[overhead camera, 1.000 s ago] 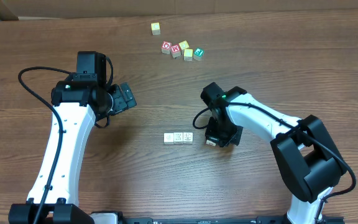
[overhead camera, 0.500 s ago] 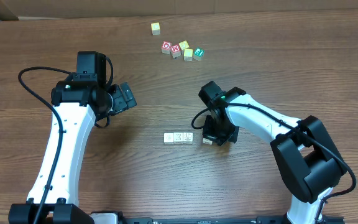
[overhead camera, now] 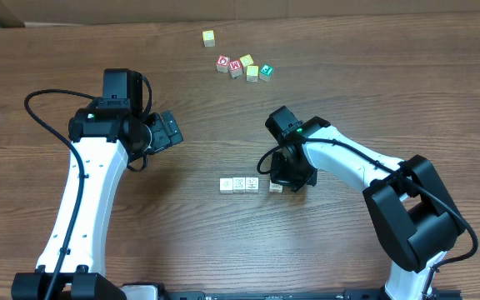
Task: Flip 4 blocks
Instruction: 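Push the placed block against the row's right end with the right gripper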
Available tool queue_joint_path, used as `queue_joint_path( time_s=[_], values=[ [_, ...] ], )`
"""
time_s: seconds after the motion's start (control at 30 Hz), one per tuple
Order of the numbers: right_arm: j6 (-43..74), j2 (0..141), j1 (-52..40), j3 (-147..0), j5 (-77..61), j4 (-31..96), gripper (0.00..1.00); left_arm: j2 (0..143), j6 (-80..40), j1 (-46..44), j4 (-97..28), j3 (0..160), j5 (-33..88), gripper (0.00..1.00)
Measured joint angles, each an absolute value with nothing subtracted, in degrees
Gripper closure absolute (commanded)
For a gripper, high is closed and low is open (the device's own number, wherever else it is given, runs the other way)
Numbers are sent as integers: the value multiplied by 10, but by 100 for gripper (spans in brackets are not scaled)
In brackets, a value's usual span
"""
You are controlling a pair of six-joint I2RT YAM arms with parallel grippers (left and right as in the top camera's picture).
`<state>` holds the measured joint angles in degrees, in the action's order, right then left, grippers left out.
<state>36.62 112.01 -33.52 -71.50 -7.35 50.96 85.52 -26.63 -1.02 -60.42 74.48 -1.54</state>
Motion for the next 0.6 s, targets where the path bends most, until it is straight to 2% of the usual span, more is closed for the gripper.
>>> queue_joint_path(
  time_s=[0.6],
  values=[
    [367, 1120, -335, -715, -118, 469, 94, 855, -266, -10, -604, 745, -15, 0]
  ],
)
